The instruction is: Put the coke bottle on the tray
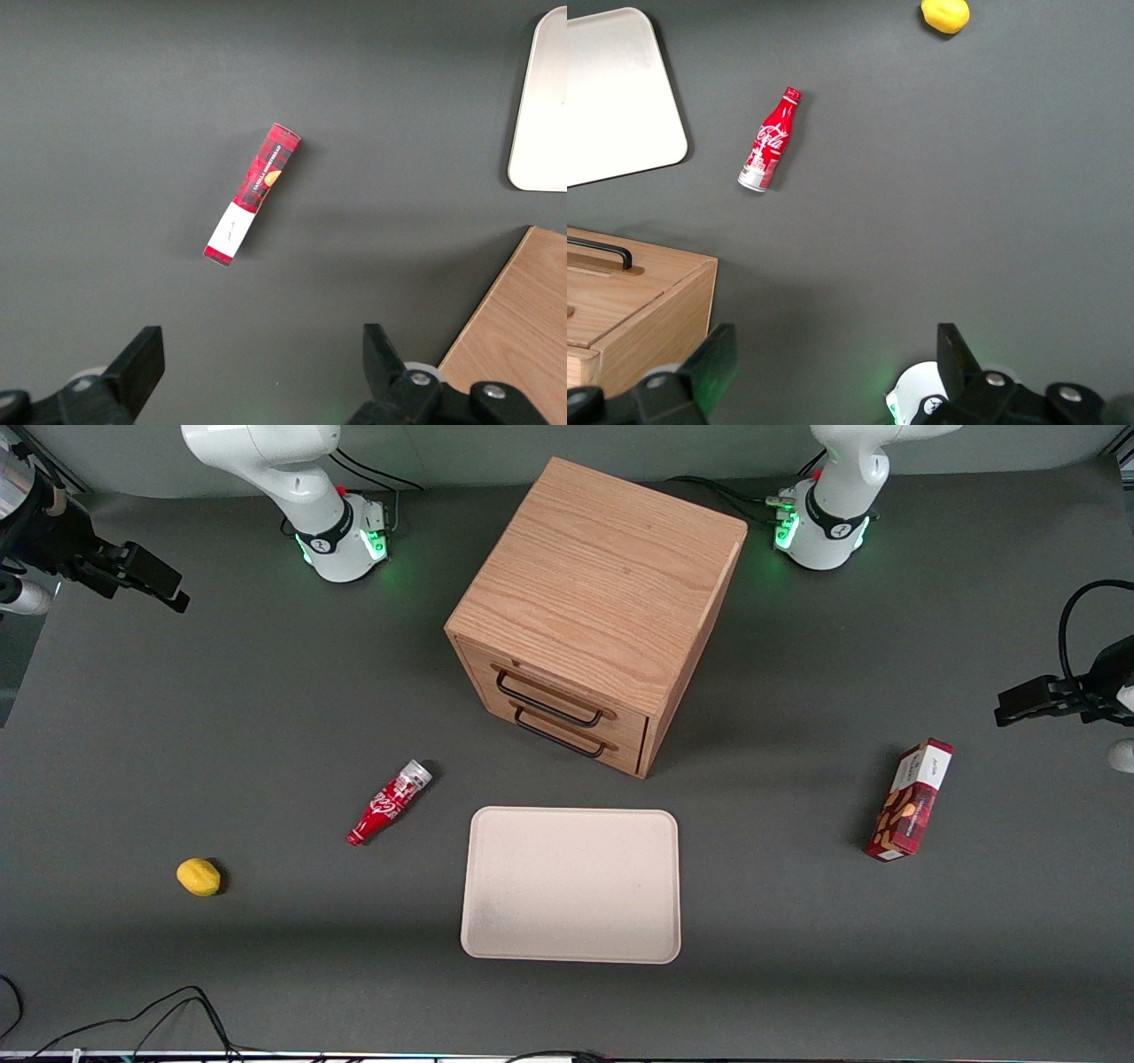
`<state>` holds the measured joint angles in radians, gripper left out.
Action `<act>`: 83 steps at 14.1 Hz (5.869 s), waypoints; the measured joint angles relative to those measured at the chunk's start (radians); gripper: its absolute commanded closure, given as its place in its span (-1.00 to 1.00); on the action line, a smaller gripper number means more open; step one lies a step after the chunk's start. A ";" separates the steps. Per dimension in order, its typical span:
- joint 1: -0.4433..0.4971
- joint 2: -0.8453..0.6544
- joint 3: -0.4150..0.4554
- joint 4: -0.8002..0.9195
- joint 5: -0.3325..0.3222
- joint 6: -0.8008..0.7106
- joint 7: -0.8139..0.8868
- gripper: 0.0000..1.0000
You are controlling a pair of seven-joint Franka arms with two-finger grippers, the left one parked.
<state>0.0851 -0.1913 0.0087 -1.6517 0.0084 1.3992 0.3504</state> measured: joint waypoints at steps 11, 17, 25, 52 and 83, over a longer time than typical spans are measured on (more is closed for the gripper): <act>0.000 0.020 0.029 0.023 0.024 -0.001 0.010 -1.00; 0.003 0.285 0.148 0.151 0.059 0.141 0.322 -1.00; 0.005 0.641 0.172 -0.002 0.041 0.572 0.573 -1.00; 0.005 0.691 0.190 0.131 -0.054 0.544 0.376 1.00; 0.086 1.313 0.358 0.609 -0.055 0.766 0.080 -1.00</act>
<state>0.1712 1.1216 0.3665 -1.0432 -0.0467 2.1657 0.4307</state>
